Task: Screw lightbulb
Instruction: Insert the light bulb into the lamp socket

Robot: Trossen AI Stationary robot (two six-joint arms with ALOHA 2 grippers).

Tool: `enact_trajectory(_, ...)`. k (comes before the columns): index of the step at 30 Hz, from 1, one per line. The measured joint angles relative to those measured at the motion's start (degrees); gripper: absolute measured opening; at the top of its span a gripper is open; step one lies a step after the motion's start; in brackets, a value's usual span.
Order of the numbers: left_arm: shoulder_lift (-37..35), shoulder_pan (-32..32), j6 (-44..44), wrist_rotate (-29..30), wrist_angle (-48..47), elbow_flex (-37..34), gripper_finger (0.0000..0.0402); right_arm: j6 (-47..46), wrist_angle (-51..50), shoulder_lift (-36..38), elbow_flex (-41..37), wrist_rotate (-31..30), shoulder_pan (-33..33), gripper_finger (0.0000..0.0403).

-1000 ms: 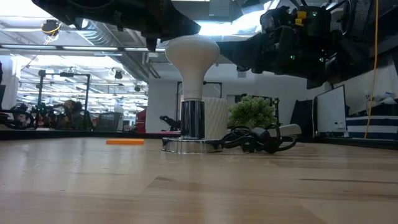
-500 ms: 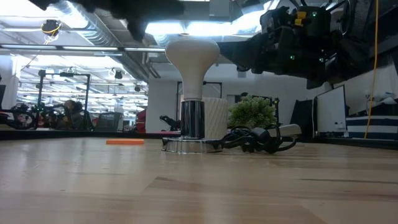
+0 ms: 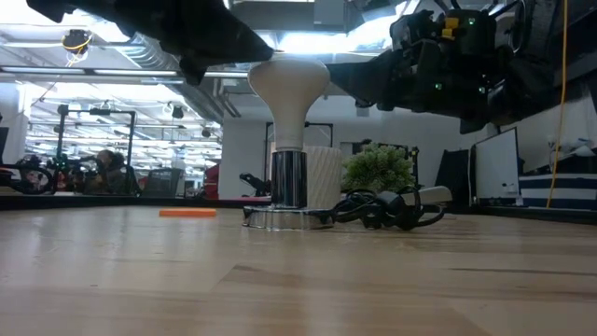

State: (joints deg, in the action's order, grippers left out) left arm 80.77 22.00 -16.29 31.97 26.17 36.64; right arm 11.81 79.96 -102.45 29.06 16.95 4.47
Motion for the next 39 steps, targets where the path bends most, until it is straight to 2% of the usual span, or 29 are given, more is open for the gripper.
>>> enact_trajectory(5,0.0,0.04,-1.29,2.86,-1.9,0.0,0.0005,0.0,-0.26,0.0,0.0,0.25,0.08,0.0012)
enact_trajectory(10,0.0,0.05,-1.29,3.16,-2.04,0.0,0.0005,0.0,-0.37,0.0,0.0,0.65,0.09,0.0012)
enact_trajectory(14,0.0,0.15,-1.38,3.31,-3.0,0.0,0.0005,-0.27,-0.42,0.0,0.0,3.46,0.09,0.0012)
enact_trajectory(25,0.02,0.35,-3.36,9.38,-5.74,-0.02,0.0005,-3.02,-0.68,0.0,-0.02,9.03,-0.04,0.0012)
enact_trajectory(30,0.02,0.06,-4.77,12.11,-6.92,-0.02,0.0005,-3.21,-1.88,-0.18,-0.09,9.07,-0.07,0.0012)
enact_trajectory(39,0.02,0.02,-5.84,11.98,-9.91,-0.01,0.0005,-3.21,-0.94,-0.24,-0.13,8.08,0.0,0.0012)
